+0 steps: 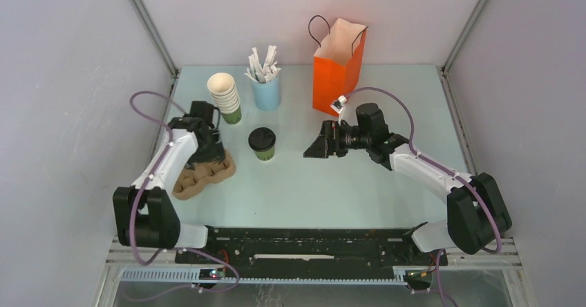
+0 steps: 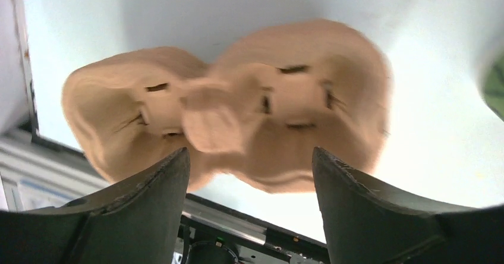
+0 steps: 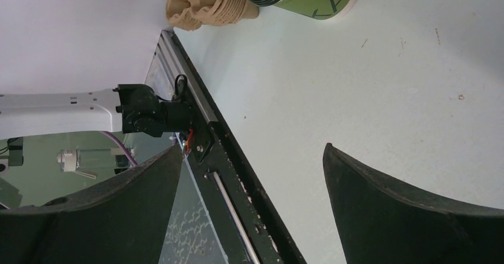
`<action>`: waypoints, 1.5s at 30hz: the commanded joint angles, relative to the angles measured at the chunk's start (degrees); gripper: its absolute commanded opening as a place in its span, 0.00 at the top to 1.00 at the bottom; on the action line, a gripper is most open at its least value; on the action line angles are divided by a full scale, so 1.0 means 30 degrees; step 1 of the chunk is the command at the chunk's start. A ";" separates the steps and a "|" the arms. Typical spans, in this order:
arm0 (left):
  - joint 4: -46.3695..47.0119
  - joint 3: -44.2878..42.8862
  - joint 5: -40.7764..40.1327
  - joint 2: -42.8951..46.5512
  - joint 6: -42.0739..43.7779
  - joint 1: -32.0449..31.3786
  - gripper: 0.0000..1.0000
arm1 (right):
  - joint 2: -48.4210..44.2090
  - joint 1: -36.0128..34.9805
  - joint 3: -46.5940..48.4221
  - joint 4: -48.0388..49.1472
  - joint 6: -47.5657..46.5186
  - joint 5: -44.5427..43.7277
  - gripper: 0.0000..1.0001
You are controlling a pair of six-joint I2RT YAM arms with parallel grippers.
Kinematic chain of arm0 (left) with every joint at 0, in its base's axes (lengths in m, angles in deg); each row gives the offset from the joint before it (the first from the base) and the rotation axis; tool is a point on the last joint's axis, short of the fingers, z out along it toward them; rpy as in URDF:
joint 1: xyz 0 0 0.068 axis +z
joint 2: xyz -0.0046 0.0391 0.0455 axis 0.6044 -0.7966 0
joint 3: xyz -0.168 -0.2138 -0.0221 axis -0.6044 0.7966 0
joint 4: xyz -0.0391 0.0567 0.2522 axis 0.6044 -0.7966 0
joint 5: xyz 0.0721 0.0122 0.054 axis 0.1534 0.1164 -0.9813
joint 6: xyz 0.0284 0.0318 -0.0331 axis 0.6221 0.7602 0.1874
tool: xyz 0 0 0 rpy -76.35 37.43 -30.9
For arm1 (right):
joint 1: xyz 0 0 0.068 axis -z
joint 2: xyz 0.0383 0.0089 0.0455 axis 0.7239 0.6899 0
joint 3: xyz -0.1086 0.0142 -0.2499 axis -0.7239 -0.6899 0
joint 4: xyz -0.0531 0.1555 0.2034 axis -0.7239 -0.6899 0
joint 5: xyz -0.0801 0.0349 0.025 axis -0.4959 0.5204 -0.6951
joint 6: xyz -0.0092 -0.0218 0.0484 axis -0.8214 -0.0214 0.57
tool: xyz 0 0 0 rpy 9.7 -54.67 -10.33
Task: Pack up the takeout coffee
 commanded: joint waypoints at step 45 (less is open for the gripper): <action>0.2351 0.1514 0.3968 0.0981 0.3439 -0.4117 0.75 | -0.0002 -0.0220 -0.0044 0.0735 -0.0048 0.0321 0.03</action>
